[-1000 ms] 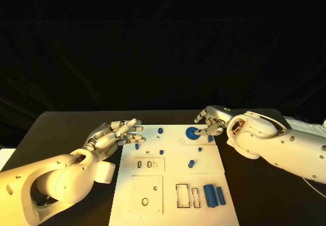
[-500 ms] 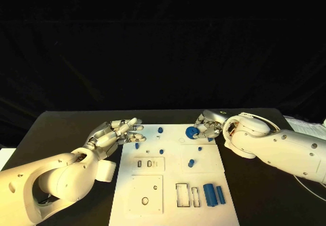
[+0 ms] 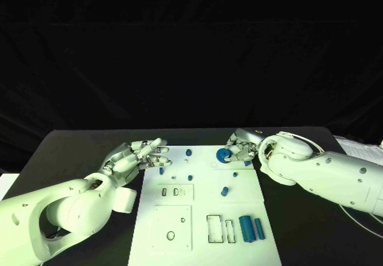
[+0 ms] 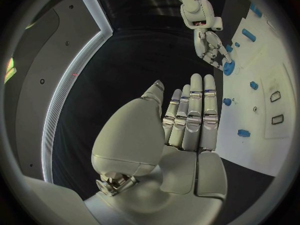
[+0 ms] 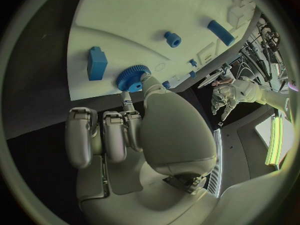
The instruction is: Assemble the parts on the task board
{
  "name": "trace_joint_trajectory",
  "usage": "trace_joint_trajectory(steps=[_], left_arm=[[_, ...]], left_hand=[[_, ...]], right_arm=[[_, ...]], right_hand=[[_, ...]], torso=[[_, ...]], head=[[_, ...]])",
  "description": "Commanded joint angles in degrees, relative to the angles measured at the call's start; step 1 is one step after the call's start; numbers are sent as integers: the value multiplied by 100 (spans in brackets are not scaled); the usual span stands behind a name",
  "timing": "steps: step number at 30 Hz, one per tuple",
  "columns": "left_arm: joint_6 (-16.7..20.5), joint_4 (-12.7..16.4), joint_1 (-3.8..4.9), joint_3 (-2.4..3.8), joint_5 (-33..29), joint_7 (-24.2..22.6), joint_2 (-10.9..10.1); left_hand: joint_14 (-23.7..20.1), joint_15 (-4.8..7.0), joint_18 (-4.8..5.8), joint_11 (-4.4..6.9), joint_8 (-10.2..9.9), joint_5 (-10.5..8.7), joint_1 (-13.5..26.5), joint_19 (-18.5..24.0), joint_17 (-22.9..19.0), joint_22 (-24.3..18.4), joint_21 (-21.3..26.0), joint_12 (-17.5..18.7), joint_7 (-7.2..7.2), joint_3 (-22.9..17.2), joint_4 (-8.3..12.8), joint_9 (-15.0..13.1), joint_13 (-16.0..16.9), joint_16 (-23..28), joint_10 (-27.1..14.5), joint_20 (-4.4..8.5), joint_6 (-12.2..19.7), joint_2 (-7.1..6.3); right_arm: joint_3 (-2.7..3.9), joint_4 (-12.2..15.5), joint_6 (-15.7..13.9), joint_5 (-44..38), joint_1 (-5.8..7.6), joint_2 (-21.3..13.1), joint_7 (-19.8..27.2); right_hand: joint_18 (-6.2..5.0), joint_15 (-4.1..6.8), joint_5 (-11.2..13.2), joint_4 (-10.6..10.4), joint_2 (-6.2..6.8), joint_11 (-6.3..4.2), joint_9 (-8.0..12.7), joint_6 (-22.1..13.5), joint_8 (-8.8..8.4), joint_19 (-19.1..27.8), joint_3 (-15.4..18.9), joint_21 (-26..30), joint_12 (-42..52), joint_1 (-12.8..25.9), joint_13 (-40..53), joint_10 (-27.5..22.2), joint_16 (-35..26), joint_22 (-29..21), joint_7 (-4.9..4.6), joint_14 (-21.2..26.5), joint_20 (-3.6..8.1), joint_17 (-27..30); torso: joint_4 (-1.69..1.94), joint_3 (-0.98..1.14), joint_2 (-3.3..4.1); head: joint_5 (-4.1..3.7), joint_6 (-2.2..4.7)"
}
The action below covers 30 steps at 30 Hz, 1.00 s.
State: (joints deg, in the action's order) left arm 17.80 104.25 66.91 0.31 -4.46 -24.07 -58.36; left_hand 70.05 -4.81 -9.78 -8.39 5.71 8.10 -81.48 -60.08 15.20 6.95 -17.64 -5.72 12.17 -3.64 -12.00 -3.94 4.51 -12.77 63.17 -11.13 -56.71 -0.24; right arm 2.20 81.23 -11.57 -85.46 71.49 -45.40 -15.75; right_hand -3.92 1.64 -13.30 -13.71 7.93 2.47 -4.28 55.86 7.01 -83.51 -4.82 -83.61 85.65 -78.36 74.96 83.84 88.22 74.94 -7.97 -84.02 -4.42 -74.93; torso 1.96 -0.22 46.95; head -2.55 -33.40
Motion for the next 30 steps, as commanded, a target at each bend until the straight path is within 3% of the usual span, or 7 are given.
trace_joint_trajectory(steps=[1,8,14,30], left_arm=[[-136,2,7,3,-11,-12,12],[-148,1,7,3,-11,-3,13],[-153,3,7,3,-11,10,9],[-168,1,7,3,-11,26,9]], left_hand=[[-35,-11,-64,-9,-34,-14,-24,-12,6,-10,26,36,-3,14,26,4,-9,36,10,6,-23,-15],[-35,-11,-64,-9,-34,-14,-24,-12,6,-10,26,36,-3,14,26,4,-9,36,10,6,-23,-15],[-38,-14,-64,-11,-40,-15,-15,-10,13,-13,31,44,-1,18,25,4,-10,45,10,3,-21,-14],[-41,-16,-63,-13,-45,-16,-10,-7,18,-16,35,50,2,23,26,5,-11,52,8,2,-19,-17]], right_arm=[[-17,-10,25,-198,-36,18,-5],[-17,20,-23,-642,-49,31,-56],[-17,61,30,-939,-78,37,-101],[-17,81,-96,-1122,-119,79,-102]], right_hand=[[116,-20,-20,27,-42,33,-12,54,37,-95,-44,-25,53,-70,1149,430,45,159,15,-542,-3,-1235],[134,-9,36,112,-53,19,-27,142,105,-130,-69,-73,114,-141,1212,460,64,255,33,-549,3,-1273],[141,-3,267,166,-35,12,-23,159,133,-142,-125,-95,120,-169,1225,462,68,297,40,-550,10,-1281],[146,-4,285,166,-35,12,-22,157,133,-151,-134,-106,109,-166,1217,457,68,320,40,-550,10,-1280]], torso=[[6,-3,3],[1,-4,3],[2,-2,5],[4,0,8]], head=[[0,-14],[4,-17],[5,-26],[17,-40]])
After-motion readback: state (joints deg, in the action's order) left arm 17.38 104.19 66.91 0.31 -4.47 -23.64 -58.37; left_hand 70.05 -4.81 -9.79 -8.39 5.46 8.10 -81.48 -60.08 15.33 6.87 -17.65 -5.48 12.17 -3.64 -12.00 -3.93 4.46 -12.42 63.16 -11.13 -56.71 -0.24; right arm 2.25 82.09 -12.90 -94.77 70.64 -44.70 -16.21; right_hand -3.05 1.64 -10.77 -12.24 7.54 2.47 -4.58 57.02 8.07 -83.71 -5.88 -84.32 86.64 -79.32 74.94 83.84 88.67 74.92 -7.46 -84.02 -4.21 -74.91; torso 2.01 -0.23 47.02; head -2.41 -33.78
